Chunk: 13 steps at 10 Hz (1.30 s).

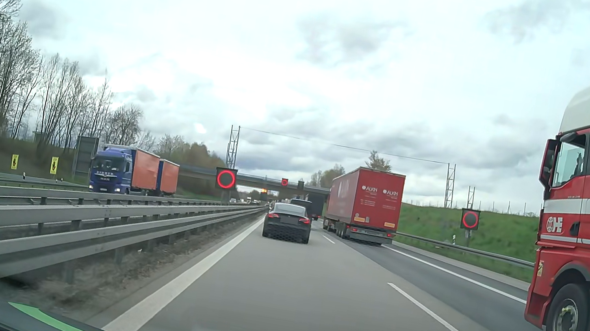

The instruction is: Follow the waypoints while adhering to traffic rules and regulations

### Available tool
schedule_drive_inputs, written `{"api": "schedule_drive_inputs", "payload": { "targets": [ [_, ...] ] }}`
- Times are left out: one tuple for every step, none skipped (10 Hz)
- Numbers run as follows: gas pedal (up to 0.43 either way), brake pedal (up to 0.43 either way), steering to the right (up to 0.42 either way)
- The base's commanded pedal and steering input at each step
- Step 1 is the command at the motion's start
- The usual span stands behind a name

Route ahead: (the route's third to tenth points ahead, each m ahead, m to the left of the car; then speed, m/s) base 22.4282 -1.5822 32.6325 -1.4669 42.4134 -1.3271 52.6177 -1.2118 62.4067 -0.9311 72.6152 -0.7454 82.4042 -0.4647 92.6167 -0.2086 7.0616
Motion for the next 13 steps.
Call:
{"api": "schedule_drive_inputs", "payload": {
  "targets": [
    [0.000, 0.000, -0.005],
    [0.000, 0.000, -0.005],
    [0.000, 0.000, -0.005],
    [0.000, 0.000, -0.005],
    [0.000, 0.000, -0.005],
    [0.000, 0.000, -0.005],
    [0.000, 0.000, -0.005],
    [0.000, 0.000, -0.005],
    [0.000, 0.000, -0.005],
    [0.000, 0.000, -0.005],
    [0.000, 0.000, -0.005],
    [0.000, 0.000, -0.005],
    [0.000, 0.000, -0.005]
  ]
}}
